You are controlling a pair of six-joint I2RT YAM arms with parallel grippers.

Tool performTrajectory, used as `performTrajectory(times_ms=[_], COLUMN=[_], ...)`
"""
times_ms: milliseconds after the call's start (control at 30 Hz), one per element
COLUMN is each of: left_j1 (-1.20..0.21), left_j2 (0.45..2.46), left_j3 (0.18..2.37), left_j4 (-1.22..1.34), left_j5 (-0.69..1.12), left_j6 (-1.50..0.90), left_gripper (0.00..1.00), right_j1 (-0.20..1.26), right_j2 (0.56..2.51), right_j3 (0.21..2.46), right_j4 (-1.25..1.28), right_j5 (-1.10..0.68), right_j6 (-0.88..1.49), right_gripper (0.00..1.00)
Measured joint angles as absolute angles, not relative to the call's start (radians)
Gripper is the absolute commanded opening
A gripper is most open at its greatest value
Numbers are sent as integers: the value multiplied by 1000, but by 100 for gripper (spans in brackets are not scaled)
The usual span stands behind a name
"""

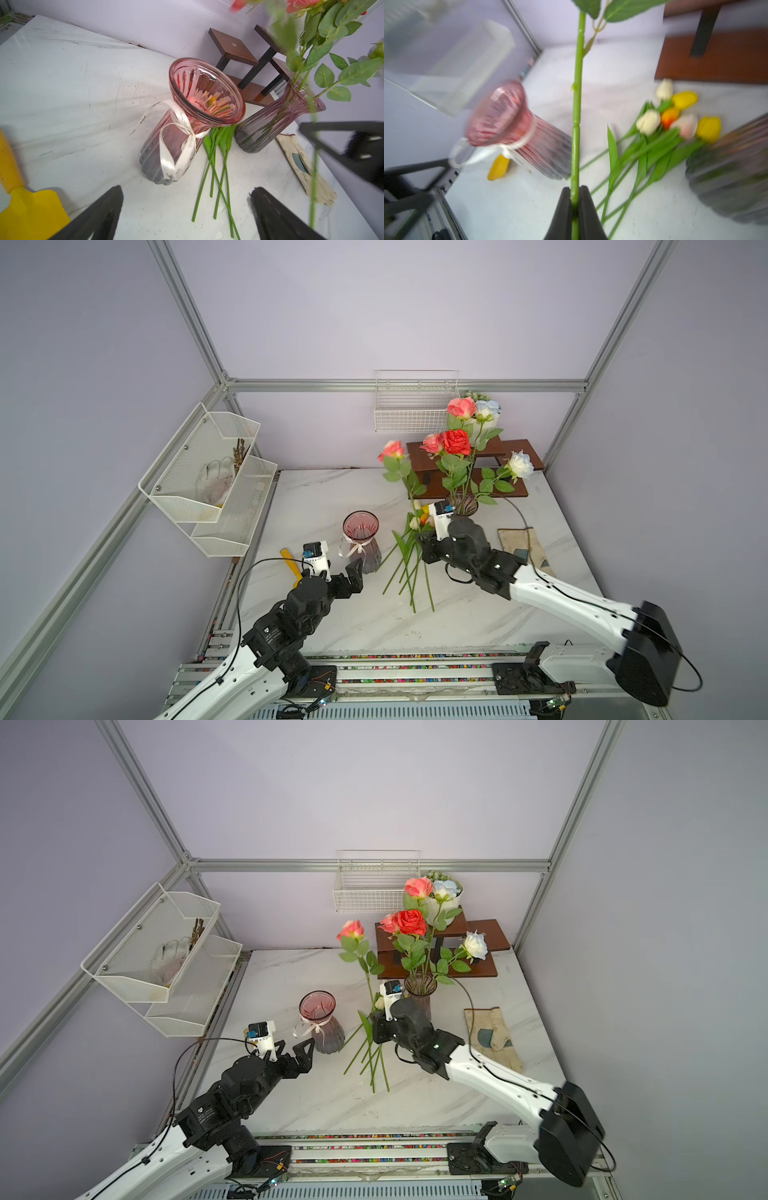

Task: Arrange the flowers in different vases according to their variety
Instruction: Insert the flower into the vase.

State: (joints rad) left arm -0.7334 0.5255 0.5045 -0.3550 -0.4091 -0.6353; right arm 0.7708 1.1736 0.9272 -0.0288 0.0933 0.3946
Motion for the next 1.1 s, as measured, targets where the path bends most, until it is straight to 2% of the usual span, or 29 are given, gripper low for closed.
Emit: performTrajectory(times_ms=[133,267,767,1100], left_j1=[-733,-733,-733,-813], left_j2=[542,566,699,906], left_j3=[505,505,506,603], left_j4=[-346,-336,-293,-275], left_j5=[-385,-362,-276,-236], left_j6=[-635,-635,-630,-635], left_gripper=[100,100,100,85], right_j1=[741,694,538,477], right_j2=[1010,980,1251,1380], right_j3=[965,985,1105,1002], right_j4=[107,194,434,686], right_j5=[167,231,300,289], right_j6=[293,195,-115,-146], right_gripper=[0,0,0,0])
